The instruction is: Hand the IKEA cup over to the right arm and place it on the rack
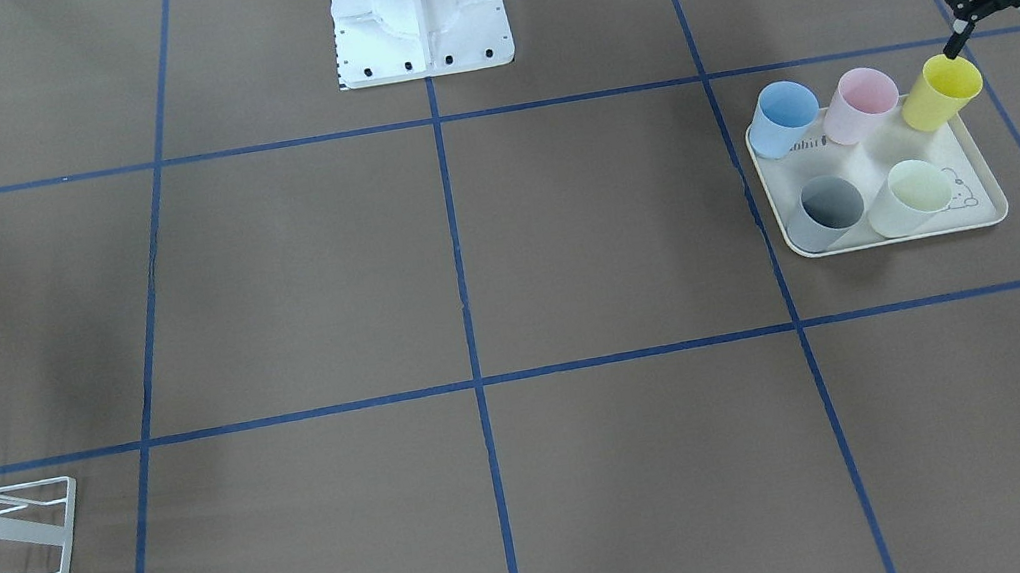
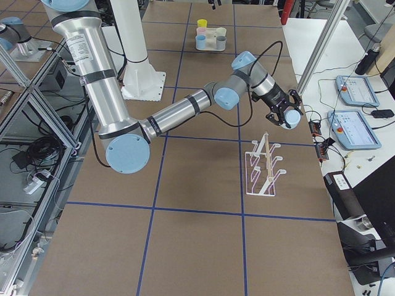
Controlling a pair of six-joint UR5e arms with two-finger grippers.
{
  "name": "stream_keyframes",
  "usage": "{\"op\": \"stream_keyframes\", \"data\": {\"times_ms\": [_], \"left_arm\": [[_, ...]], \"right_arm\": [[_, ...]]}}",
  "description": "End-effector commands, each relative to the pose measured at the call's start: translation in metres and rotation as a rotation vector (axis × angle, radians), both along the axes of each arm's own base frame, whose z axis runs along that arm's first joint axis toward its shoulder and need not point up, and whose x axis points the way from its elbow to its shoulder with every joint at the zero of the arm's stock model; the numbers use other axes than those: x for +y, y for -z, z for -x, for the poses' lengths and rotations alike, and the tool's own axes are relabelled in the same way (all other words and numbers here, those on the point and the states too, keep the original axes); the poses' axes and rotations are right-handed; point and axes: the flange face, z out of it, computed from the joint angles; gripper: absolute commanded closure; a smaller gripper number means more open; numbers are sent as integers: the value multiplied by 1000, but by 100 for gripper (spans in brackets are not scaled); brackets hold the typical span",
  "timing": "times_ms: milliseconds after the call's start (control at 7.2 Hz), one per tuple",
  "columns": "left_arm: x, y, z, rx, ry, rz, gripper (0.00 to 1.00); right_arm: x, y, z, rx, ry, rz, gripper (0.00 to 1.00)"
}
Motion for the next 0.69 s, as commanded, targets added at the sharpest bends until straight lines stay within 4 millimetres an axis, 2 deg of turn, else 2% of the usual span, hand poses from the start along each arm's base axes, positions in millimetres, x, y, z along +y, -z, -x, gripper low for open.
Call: {"op": "stream_keyframes", "data": {"times_ms": [0,139,278,556], "left_arm": [[-1,0,0,0,1,1,0],[-1,-1,0,0,1,3,0],[-1,-3,-1,-2,0,5,0],[-1,-5,-1,-4,0,8,0]], "right_arm": [[-11,-47,-7,150,27,10,94],[-3,-76,-8,160,30,12,94],[3,-87,-3,147,27,-3,94],[11,-90,36,191,8,-21,93]]}}
